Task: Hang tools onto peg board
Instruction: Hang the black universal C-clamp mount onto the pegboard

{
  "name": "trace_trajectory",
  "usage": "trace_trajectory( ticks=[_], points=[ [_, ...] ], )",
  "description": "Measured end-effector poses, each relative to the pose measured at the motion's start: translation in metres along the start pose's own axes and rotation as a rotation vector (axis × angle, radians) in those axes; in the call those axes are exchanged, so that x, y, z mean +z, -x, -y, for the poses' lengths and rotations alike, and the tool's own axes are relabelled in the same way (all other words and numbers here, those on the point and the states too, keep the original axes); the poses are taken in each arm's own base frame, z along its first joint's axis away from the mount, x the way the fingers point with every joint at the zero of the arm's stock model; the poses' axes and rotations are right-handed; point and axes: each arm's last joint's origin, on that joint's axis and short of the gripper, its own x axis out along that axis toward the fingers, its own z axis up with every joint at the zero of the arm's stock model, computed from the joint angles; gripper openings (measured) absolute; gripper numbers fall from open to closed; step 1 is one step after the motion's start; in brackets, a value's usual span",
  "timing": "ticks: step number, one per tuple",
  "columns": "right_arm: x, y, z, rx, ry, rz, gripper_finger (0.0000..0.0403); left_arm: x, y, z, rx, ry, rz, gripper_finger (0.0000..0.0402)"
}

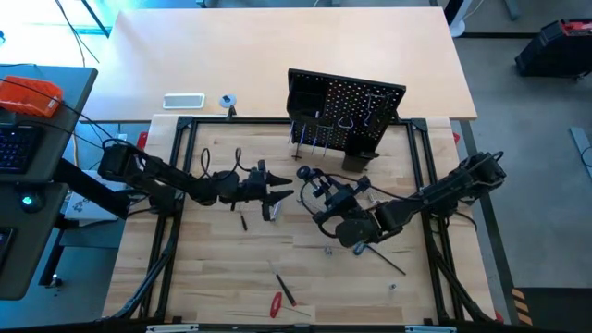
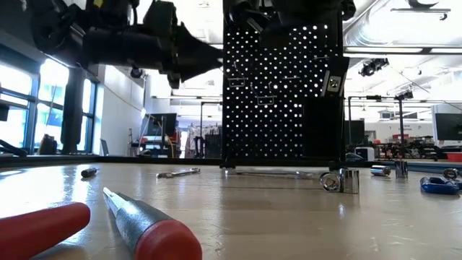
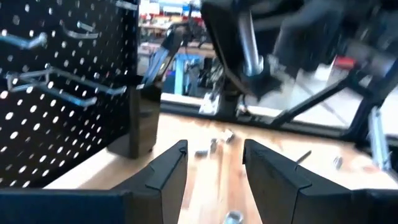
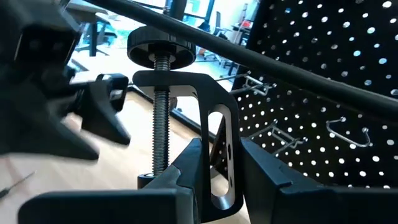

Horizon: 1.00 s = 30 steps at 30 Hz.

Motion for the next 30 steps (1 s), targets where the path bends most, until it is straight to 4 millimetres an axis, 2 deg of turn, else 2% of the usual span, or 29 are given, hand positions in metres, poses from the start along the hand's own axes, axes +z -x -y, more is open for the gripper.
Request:
trace_trajectory(
  ticks=[5,10,17,24,30],
  points=[
    [0.001,-0.020,-0.009,0.002,-0.018,0.013,0.0067,-0.005,0.000,-0.010,0.035,-0.060,-0.052,0.0152],
    [-0.001,-0.039,-0.015,-0.005,-0.005,0.026,0.0067,-0.009,0.008,-0.028,0.062,-0.073,-0.038,0.0152],
    [0.005,-0.056,-0.010,0.001,-0.061,0.042,0.0067,-0.001,0.031,-0.053,-0.007,0.060,0.149,0.0152],
    [0.006,-0.071,-0.016,0.021,-0.070,0.100,0.0067,0.005,0.030,-0.042,-0.118,0.126,0.185,0.0152],
    [0.002,-0.065,-0.022,0.013,-0.038,0.102,0.0067,0.004,0.030,-0.031,-0.164,0.136,0.177,0.0152]
  ],
)
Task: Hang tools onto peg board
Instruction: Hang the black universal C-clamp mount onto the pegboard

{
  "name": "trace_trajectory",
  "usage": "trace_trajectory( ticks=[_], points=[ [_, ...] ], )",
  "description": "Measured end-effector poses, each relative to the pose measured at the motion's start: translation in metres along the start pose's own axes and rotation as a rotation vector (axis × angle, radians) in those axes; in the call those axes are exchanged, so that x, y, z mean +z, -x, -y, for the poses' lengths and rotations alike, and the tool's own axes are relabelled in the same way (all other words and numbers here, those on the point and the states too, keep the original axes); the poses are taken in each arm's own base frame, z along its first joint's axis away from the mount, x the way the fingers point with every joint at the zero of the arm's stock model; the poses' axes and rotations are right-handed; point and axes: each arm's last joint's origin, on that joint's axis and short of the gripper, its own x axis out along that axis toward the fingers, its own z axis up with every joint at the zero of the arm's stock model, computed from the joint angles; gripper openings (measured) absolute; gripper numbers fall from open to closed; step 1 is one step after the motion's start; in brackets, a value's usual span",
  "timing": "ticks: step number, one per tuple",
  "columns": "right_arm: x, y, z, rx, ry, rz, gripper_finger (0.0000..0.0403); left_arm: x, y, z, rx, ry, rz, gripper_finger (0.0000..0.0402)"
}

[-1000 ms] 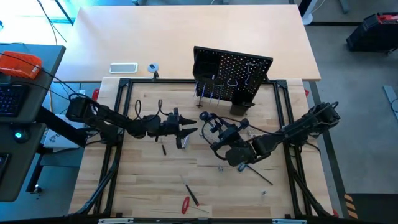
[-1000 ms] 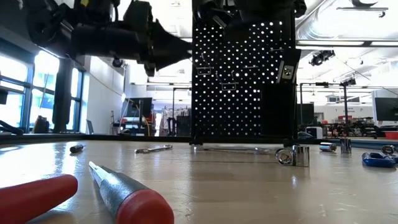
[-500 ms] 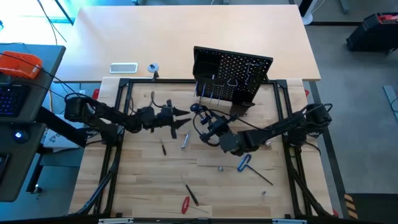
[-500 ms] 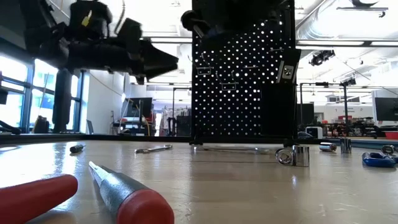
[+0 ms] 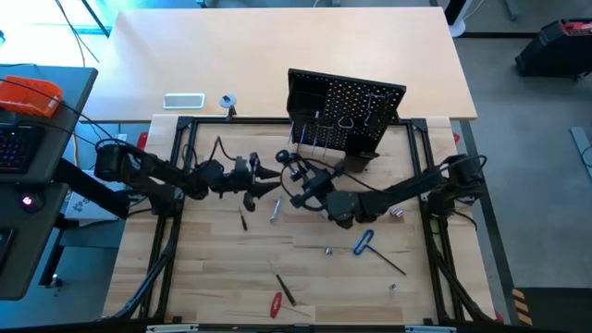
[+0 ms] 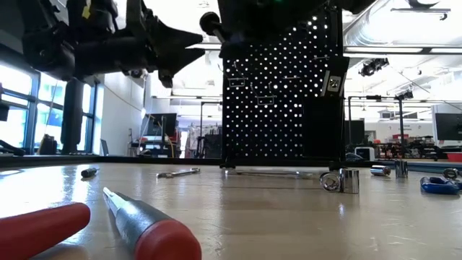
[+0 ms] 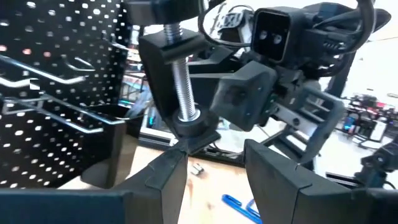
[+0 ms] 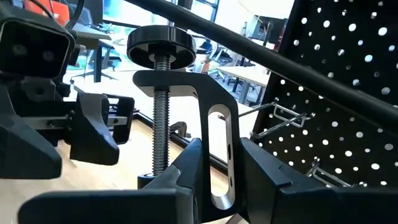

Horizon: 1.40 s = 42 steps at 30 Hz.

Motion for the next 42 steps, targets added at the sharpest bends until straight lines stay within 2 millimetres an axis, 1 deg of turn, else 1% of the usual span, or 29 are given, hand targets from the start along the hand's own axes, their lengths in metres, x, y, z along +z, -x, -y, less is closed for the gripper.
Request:
trace_trajectory(
  ticks=[7,11,17,20,23,26,30,32,36,39,42],
  points=[
    [0.004,0.015,-0.006,-0.006,0.062,0.015,0.0067,-0.001,0.000,0.005,-0.012,0.004,-0.003,0.0152],
    [0.004,0.020,-0.008,0.003,0.068,0.018,0.0067,-0.001,-0.001,0.007,-0.018,0.005,-0.003,0.0152],
    [0.004,0.018,-0.007,0.020,0.048,0.022,0.0067,0.007,-0.013,0.021,-0.057,-0.020,0.036,0.0152],
    [0.005,0.015,-0.006,0.015,0.041,0.024,0.0067,0.009,-0.018,0.027,-0.009,-0.037,0.047,0.0152],
    [0.006,0.015,-0.006,0.011,0.063,0.028,0.0067,0.007,-0.018,0.031,0.015,-0.086,0.047,0.0152],
    [0.009,0.016,-0.005,0.001,0.084,0.042,0.0067,0.006,-0.018,0.031,0.020,-0.108,0.036,0.0151],
    [0.014,0.017,-0.002,-0.021,0.063,0.050,0.0067,0.010,-0.017,0.030,0.025,-0.071,0.040,0.0151],
    [0.015,0.018,-0.003,-0.018,0.058,0.053,0.0067,0.011,-0.017,0.031,0.024,-0.067,0.043,0.0151],
    [0.013,0.018,-0.004,-0.004,0.043,0.049,0.0067,0.010,-0.017,0.031,0.038,-0.111,0.035,0.0151],
    [0.013,0.022,-0.006,0.038,0.058,0.061,0.0067,0.010,-0.016,0.032,0.058,-0.087,0.035,0.0151],
    [0.016,0.022,-0.005,0.015,0.050,0.068,0.0067,0.010,-0.016,0.033,0.056,-0.067,0.036,0.0151]
  ],
)
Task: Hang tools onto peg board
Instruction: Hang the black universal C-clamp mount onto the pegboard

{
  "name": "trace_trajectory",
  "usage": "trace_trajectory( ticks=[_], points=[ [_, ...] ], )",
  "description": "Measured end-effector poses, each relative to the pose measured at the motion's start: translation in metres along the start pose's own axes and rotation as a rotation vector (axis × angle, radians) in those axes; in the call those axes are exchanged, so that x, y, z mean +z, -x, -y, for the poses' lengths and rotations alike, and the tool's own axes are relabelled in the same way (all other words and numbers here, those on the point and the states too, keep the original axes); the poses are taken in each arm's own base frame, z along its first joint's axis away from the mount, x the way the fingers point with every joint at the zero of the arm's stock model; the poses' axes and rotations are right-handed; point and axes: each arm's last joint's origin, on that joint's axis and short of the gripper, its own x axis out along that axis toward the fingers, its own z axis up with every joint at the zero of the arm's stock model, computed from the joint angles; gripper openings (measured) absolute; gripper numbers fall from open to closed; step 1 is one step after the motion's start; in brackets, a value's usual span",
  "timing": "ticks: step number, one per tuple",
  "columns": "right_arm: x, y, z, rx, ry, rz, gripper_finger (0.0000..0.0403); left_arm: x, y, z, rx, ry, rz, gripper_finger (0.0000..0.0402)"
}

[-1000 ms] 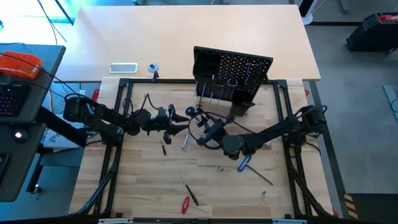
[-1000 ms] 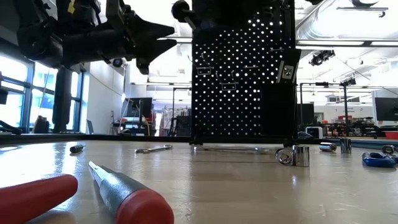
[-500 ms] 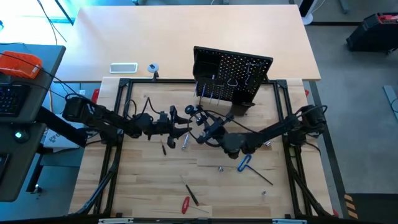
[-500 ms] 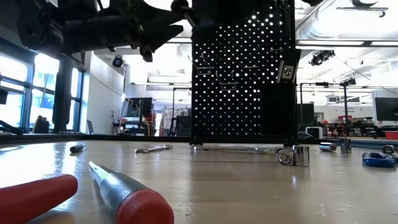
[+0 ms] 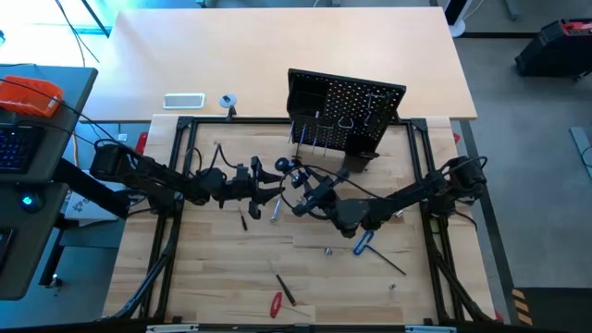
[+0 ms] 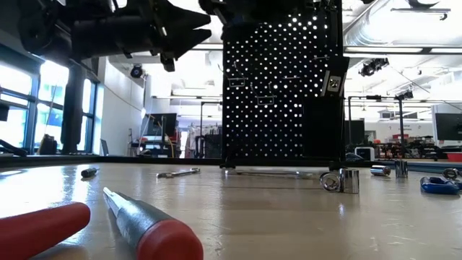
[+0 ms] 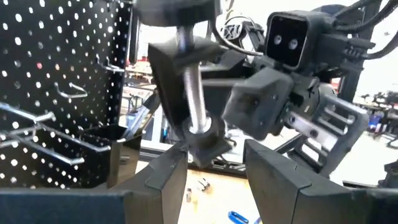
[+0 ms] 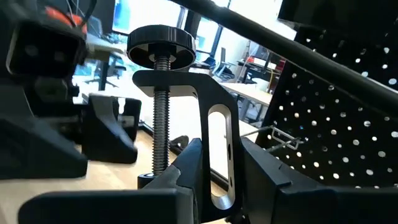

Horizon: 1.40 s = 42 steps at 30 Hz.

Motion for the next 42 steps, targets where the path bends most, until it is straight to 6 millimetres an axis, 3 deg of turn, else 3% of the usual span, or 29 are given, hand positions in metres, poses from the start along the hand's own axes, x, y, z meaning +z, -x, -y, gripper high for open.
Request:
trace_trajectory(
  ticks=[42],
  points=[
    [-0.012,-0.012,0.001,0.058,-0.003,-0.038,0.0067,0.010,-0.010,-0.005,0.141,-0.062,0.021,0.0151]
  ],
)
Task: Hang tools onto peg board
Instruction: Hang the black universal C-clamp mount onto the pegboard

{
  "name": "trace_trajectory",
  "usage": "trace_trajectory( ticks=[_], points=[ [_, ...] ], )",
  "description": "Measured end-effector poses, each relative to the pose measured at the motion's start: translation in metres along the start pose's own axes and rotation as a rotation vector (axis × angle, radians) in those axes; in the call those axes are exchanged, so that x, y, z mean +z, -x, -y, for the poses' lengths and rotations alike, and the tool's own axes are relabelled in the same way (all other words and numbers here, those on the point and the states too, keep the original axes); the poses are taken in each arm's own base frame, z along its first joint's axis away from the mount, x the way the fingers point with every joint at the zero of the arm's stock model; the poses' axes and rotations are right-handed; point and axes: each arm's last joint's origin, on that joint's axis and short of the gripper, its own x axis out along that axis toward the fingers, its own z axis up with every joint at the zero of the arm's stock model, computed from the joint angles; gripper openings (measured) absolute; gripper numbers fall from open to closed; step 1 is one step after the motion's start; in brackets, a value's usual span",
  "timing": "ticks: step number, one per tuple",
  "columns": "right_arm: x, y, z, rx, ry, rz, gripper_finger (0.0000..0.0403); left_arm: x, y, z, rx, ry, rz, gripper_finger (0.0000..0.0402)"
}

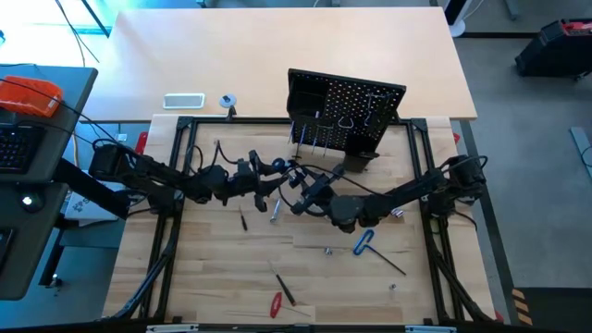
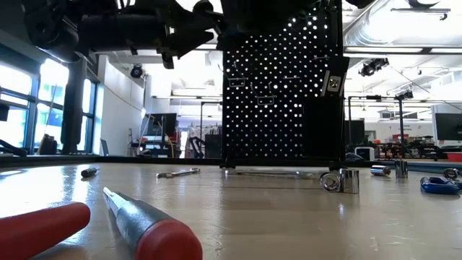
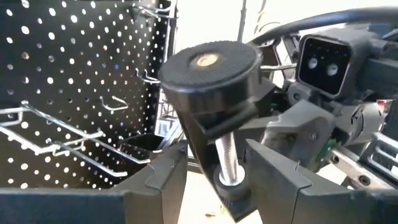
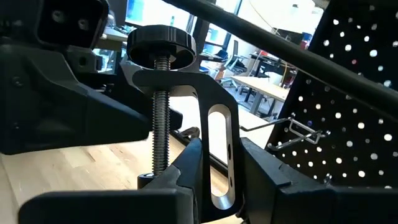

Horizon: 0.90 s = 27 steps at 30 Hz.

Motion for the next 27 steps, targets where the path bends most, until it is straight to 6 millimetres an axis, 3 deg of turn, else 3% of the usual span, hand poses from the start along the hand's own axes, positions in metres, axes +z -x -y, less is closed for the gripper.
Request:
trace_trajectory(
  ticks=[9,14,20,27],
  points=[
    [-0.007,-0.003,-0.003,-0.003,-0.019,-0.018,0.0067,0.009,-0.020,0.004,0.002,-0.017,-0.064,0.0138],
    [-0.011,-0.004,-0.004,0.004,0.012,-0.030,0.0067,0.007,-0.020,0.003,0.032,-0.023,-0.079,0.0102],
    [-0.011,-0.001,-0.006,0.014,0.031,-0.030,0.0067,0.007,-0.021,0.000,-0.017,-0.027,-0.087,0.0027],
    [-0.011,0.007,-0.010,0.011,0.072,-0.030,0.0082,0.008,-0.021,0.000,-0.063,-0.084,-0.093,0.0020]
  ],
)
